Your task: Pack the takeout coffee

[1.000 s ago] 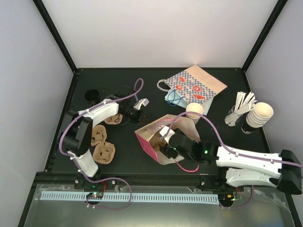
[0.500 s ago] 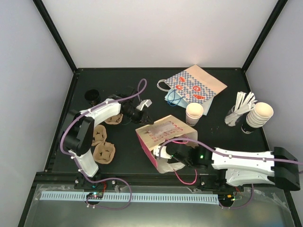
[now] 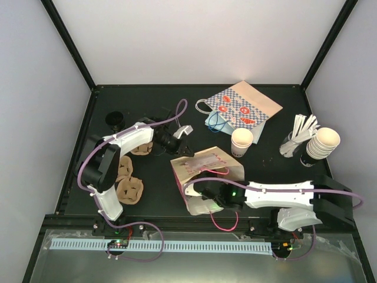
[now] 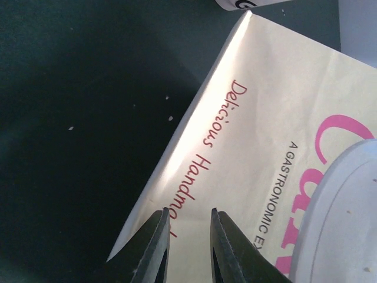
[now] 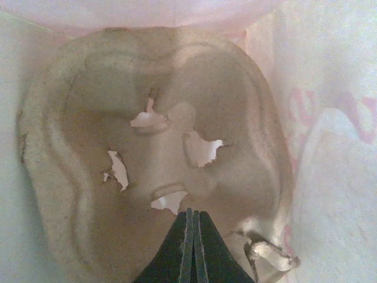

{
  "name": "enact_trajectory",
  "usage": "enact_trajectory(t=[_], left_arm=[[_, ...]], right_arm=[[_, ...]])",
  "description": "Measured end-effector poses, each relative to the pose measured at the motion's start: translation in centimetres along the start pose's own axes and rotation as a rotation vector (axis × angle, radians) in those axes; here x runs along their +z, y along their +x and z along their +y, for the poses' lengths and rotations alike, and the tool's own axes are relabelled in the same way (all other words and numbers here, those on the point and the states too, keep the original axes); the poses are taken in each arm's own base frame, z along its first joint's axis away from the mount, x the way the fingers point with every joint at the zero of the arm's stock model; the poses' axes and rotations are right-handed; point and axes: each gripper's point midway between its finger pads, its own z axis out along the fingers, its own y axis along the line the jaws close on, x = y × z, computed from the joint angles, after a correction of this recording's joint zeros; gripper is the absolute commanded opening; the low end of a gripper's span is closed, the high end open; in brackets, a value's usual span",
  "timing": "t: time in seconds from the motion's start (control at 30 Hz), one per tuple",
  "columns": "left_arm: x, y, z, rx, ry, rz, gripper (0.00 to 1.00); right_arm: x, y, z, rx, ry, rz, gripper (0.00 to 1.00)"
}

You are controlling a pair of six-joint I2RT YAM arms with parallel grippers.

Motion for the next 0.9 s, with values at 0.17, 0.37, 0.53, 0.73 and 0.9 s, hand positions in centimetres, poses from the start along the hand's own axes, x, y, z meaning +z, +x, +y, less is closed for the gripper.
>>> enact_trajectory(t=[0.17, 0.37, 0.53, 0.73, 0.9], left_arm=[[0.3, 0.4, -0.8, 0.019, 0.027, 0.018, 0.22], [0.4, 0.9, -1.0, 0.027, 0.03, 0.038, 0.23], [0.4, 1.3, -0.9, 0.019, 0.025, 0.052, 0.22], [0.3, 1.3, -0.6, 0.018, -0.001, 0.05, 0.23], [0.0, 1.3, -0.5, 0.023, -0.019, 0.042, 0.23]], right_arm=[[1.6, -0.1, 0.7, -0.022, 0.006, 0.029, 0.01], [2.0, -0.6, -0.2, -0.007, 0.058, 0.045, 0.05], [0.8, -2.2, -0.7, -0.013, 0.09, 0.004, 0.06], [0.1, -2.9, -0.6, 0.027, 0.072, -0.006, 0.09], [-0.8, -2.2, -0.1, 0.086, 0.038, 0.012, 0.1]])
